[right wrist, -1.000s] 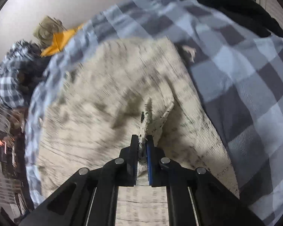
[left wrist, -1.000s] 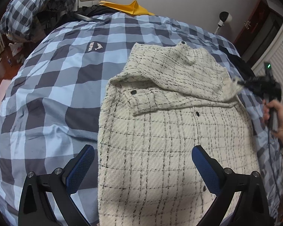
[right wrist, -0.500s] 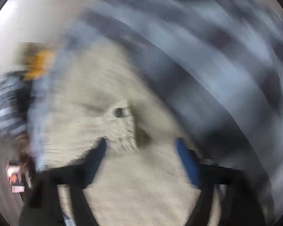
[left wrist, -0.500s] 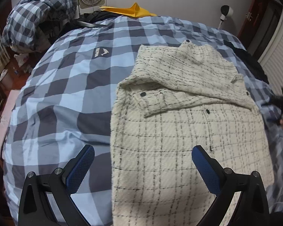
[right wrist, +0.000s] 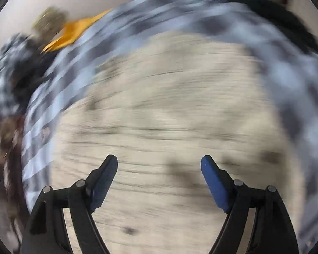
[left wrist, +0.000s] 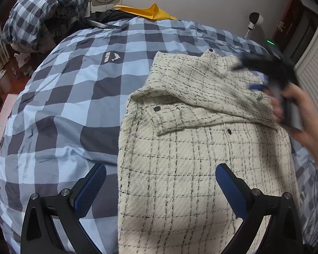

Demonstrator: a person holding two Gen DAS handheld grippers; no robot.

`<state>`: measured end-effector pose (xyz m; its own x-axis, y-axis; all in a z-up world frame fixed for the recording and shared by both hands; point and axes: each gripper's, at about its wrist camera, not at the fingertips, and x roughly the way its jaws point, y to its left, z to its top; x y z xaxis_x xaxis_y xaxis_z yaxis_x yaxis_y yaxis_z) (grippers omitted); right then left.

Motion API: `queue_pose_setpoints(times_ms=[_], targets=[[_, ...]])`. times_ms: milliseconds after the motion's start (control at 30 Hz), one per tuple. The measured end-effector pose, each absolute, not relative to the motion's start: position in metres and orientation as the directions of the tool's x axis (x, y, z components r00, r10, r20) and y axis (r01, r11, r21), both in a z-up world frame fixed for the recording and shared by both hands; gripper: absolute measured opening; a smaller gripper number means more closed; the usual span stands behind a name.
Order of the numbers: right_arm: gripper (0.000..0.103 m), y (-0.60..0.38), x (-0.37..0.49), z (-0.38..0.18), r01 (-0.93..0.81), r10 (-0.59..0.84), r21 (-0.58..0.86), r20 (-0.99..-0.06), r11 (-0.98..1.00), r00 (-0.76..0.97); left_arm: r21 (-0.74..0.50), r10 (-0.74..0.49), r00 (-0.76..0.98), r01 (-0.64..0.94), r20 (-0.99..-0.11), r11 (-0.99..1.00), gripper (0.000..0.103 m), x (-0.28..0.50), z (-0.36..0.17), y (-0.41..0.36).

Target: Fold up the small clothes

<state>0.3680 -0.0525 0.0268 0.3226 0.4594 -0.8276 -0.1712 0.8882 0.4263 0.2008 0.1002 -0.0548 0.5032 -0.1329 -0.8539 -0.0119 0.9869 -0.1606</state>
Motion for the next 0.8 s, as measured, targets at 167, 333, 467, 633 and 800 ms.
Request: queue_pose_setpoints(times_ms=[167, 333, 467, 633, 800], targets=[[0.078, 0.012, 0.373, 0.015, -0.243, 0.394, 0.323, -0.847, 0.915, 0.357, -0.182, -0.150, 0.495, -0.018, -0.856, 0.983, 0.103, 0.206, -0.059, 0.102], [0.090, -0.001, 0.399, -0.026, -0.144, 0.400, 0.374, -0.852, 0.916, 0.339, -0.174, -0.141, 0.491, -0.022, -0.860, 0.985, 0.103, 0.211, -0.063, 0.104], [0.093, -0.022, 0.389, 0.002, -0.223, 0.469, 0.417, -0.831, 0.881, 0.298, -0.182, -0.147, 0.478, -0.027, -0.866, 0.983, 0.103, 0.212, -0.064, 0.106], [0.093, -0.123, 0.323, 0.053, -0.219, 0.568, 0.524, -0.759, 0.823, 0.319, -0.141, -0.133, 0.473, 0.018, -0.871, 0.990, 0.103, 0.202, -0.051, 0.098], [0.093, -0.234, 0.239, 0.088, -0.189, 0.460, 0.419, -0.819, 0.888, 0.343, 0.006, -0.062, 0.497, 0.134, -0.866, 0.991, 0.103, 0.170, -0.039, 0.081]])
